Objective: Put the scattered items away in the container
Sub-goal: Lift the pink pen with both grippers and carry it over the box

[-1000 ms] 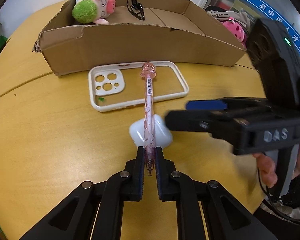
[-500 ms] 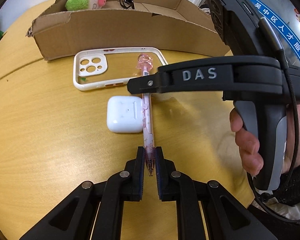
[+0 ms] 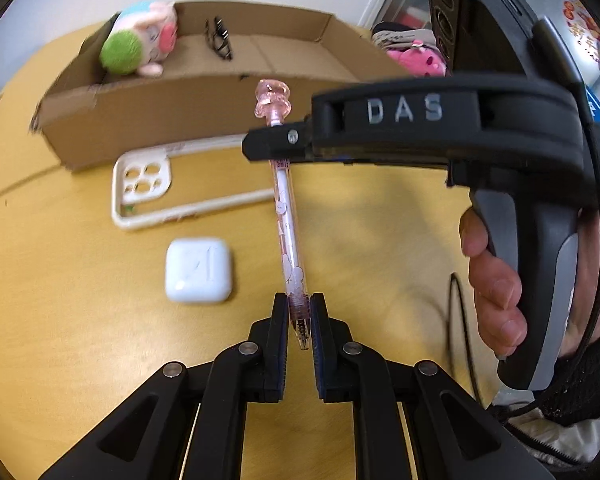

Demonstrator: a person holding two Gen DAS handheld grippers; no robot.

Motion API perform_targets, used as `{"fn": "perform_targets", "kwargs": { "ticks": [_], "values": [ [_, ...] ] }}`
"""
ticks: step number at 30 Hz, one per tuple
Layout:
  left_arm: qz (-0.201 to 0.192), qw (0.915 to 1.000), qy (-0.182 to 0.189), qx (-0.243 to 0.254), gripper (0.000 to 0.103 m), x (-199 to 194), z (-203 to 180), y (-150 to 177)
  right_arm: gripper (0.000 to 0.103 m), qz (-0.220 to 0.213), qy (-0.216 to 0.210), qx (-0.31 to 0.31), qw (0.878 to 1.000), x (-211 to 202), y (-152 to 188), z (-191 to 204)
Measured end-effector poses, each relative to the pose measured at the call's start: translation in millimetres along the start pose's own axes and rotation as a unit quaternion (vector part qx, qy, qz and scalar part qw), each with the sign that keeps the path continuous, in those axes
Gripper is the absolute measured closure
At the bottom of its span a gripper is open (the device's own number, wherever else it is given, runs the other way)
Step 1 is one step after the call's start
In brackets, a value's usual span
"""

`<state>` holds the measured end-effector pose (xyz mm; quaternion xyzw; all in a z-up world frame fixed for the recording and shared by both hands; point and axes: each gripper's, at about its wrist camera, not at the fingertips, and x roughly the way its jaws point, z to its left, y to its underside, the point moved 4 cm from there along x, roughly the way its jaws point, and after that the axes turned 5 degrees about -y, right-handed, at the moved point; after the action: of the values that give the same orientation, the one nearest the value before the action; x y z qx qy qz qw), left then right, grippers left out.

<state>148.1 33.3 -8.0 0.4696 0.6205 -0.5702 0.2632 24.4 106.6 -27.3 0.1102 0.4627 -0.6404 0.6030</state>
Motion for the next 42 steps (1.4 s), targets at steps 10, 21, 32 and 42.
{"fn": "perform_targets", "kwargs": {
  "ticks": [10,21,32,42],
  "values": [
    [-0.030,0.9987,0.016,0.037,0.093,-6.1,-48.8,-39.7,0.090,-0.062,0.004,-0.001,0.998,-58.5,-50.9,-14.5],
    [-0.083,0.9951,0.051,0.017,0.094,3.4,-72.9,-172.8,0.091,-0.114,0.053,-0.027,0.992,-125.9,-153.1,-30.9],
    [-0.064,0.9942,0.086,-0.014,0.093,25.1,-64.0,-291.8,0.092,-0.068,0.080,-0.019,0.994,-113.8,-272.3,-67.9],
    [0.023,0.9952,0.075,-0.059,0.093,111.8,-20.6,-354.7,0.092,0.014,0.073,0.035,0.997,-14.7,-337.0,-145.8]
  ]
}}
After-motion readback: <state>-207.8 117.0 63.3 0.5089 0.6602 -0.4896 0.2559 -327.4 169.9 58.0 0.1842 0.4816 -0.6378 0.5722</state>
